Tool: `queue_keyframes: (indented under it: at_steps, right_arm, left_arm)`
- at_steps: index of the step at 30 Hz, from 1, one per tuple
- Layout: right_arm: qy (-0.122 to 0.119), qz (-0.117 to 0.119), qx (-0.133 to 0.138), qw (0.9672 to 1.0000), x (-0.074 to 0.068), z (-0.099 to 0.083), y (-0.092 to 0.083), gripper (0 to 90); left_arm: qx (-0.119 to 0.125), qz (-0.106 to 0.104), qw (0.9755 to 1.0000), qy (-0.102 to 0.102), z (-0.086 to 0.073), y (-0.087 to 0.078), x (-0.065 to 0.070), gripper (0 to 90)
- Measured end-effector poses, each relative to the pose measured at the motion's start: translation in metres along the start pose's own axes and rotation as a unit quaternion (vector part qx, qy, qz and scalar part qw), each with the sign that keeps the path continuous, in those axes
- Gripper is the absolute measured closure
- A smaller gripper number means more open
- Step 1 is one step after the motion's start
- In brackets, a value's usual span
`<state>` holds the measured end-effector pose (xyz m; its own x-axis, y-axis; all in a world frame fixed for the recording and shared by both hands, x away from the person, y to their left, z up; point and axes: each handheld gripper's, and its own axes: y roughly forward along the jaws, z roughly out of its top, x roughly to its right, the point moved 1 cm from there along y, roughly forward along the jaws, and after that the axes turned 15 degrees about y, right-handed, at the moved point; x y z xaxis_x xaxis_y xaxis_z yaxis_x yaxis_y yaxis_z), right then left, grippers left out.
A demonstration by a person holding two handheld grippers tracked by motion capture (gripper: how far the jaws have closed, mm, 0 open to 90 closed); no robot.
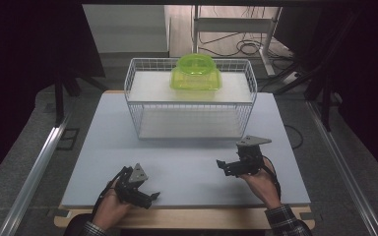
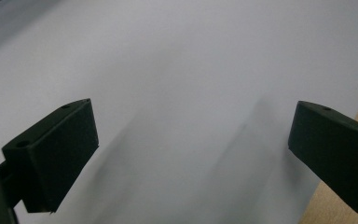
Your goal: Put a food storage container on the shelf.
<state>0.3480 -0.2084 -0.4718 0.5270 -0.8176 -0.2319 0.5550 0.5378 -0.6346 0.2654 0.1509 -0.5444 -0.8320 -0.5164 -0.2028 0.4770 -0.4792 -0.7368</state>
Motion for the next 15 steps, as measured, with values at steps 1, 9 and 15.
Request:
queue_keyframes:
  at_steps: [1,9,15]
  right_arm:
    - [0.002,0.0,0.0,1.0,0.0,-0.001,0.0,0.0]
    - [0.005,-0.005,-0.002,1.0,0.003,-0.007,-0.006,0.0]
    - [0.004,-0.011,-0.007,0.9999,0.007,-0.013,-0.01,0.0]
  left_arm:
    - [0.0,0.0,1.0,0.0,0.0,0.0,0.0,1.3]
    - [0.0,0.001,1.0,0.0,0.0,0.0,0.0,1.3]
    - [0.001,0.001,1.0,-0.001,0.0,0.0,0.0,1.3]
